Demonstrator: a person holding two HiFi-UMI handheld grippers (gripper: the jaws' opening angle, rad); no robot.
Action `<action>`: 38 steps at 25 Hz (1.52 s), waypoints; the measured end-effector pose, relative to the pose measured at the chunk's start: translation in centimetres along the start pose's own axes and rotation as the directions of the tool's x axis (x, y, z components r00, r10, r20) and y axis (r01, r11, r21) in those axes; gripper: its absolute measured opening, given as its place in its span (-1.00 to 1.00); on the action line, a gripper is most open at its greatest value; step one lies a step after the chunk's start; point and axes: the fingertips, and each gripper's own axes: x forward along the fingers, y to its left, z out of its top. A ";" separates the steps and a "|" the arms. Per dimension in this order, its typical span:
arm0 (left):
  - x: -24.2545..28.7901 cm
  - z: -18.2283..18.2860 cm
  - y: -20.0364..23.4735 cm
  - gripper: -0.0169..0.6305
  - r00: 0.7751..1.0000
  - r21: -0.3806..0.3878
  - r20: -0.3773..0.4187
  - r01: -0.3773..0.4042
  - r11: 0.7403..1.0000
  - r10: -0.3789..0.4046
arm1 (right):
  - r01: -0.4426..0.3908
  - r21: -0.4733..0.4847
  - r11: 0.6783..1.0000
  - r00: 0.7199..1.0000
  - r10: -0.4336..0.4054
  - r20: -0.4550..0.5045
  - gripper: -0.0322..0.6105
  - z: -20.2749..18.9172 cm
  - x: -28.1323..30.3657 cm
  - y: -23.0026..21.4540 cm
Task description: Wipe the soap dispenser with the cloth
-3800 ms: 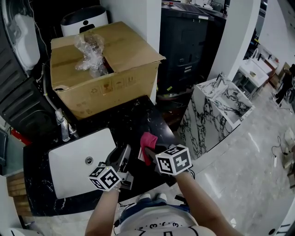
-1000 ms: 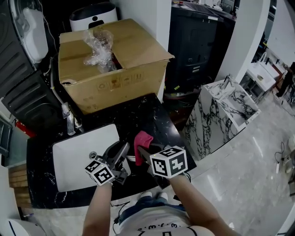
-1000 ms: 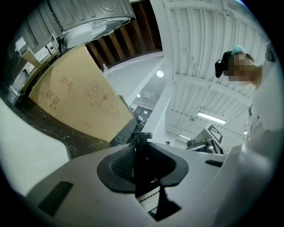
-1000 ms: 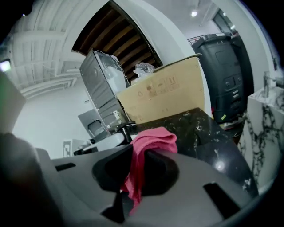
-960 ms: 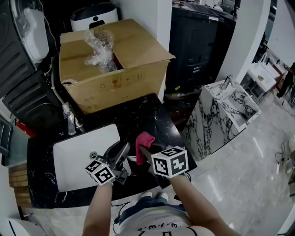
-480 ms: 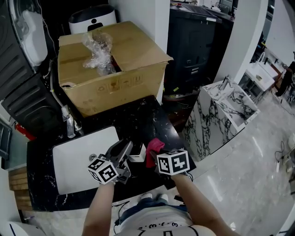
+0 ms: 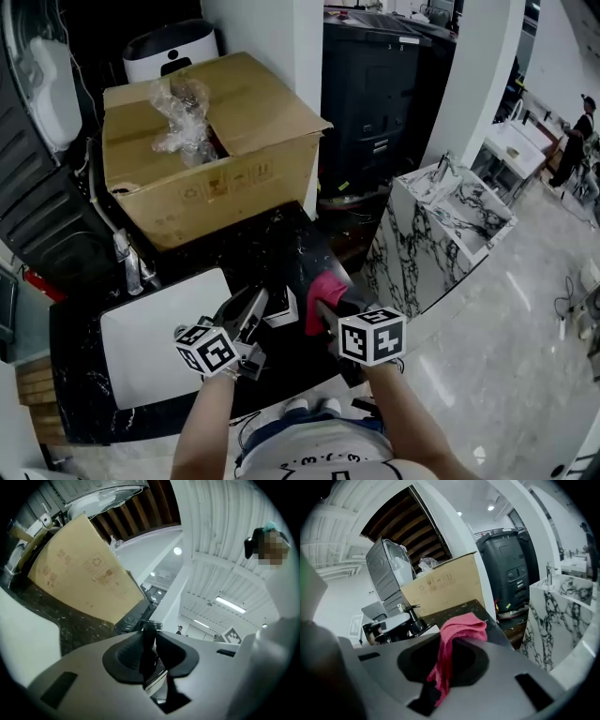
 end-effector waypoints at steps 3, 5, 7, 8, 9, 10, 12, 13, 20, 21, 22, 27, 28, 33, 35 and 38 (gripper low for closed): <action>-0.1 1.9 -2.0 -0.65 0.993 -0.048 0.078 0.087 0.995 -0.083 | 0.008 -0.016 1.000 1.000 -0.008 -0.013 -0.74 -0.6 0.0 -0.7; -0.3 3.5 -3.1 -0.65 0.981 -0.098 0.140 0.146 0.984 -0.132 | -0.024 -0.059 0.998 1.000 0.023 -0.020 -0.74 -1.0 0.1 -0.2; -0.3 4.9 -4.0 -0.65 0.971 -0.125 0.174 0.187 0.974 -0.164 | -0.093 -0.129 0.987 0.996 0.092 -0.011 -0.74 -0.8 0.2 1.4; -0.2 5.5 -4.5 -0.66 0.968 -0.127 0.179 0.198 0.972 -0.174 | -0.128 -0.165 0.978 0.991 0.131 0.004 -0.74 -0.5 0.3 2.4; -0.1 5.9 -4.8 -0.66 0.967 -0.122 0.178 0.205 0.971 -0.182 | -0.154 -0.197 0.968 0.987 0.162 0.023 -0.74 0.0 0.2 3.3; 0.0 6.3 -5.1 -0.66 0.966 -0.114 0.176 0.208 0.971 -0.186 | -0.166 -0.220 0.961 0.983 0.179 0.041 -0.74 0.5 0.2 3.9; 0.1 7.0 -5.5 -0.66 0.966 -0.098 0.176 0.209 0.973 -0.190 | -0.168 -0.248 0.954 0.979 0.190 0.067 -0.74 1.3 0.1 4.3; 0.2 7.3 -5.6 -0.66 0.966 -0.090 0.176 0.207 0.974 -0.189 | -0.172 -0.258 0.951 0.978 0.196 0.072 -0.74 1.5 0.1 4.4; 1.5 9.3 -5.6 -0.66 0.972 -0.040 0.184 0.159 0.987 -0.149 | -0.248 -0.334 0.909 0.953 0.290 0.083 -0.74 1.9 -0.7 7.3; 1.7 9.6 -5.7 -0.66 0.972 -0.031 0.184 0.154 0.988 -0.146 | -0.256 -0.352 0.900 0.949 0.304 0.086 -0.74 1.9 -1.0 7.8; 1.8 9.8 -5.9 -0.66 0.972 -0.022 0.184 0.154 0.988 -0.147 | -0.265 -0.370 0.891 0.944 0.318 0.088 -0.74 1.9 -1.3 8.2; 1.9 10.5 -7.4 -0.66 0.969 0.014 0.171 0.178 0.984 -0.178 | -0.322 -0.424 0.847 0.922 0.381 0.062 -0.74 1.5 -2.3 9.3; 1.7 10.6 -7.9 -0.66 0.967 0.018 0.170 0.188 0.982 -0.188 | -0.314 -0.425 0.849 0.927 0.371 0.057 -0.74 1.3 -2.2 9.0; 1.2 10.8 -10.3 -0.66 0.958 -0.040 0.150 0.254 0.966 -0.246 | -0.203 -0.428 0.880 0.959 0.268 0.096 -0.74 2.7 -0.9 6.6; 1.2 10.8 -10.9 -0.66 0.958 -0.067 0.135 0.263 0.962 -0.253 | -0.207 -0.458 0.864 0.951 0.288 0.113 -0.74 3.7 -1.0 7.0; 1.1 11.3 -11.0 -0.66 0.962 -0.072 0.130 0.249 0.966 -0.238 | -0.223 -0.497 0.838 0.945 0.312 0.102 -0.74 4.1 -1.1 7.9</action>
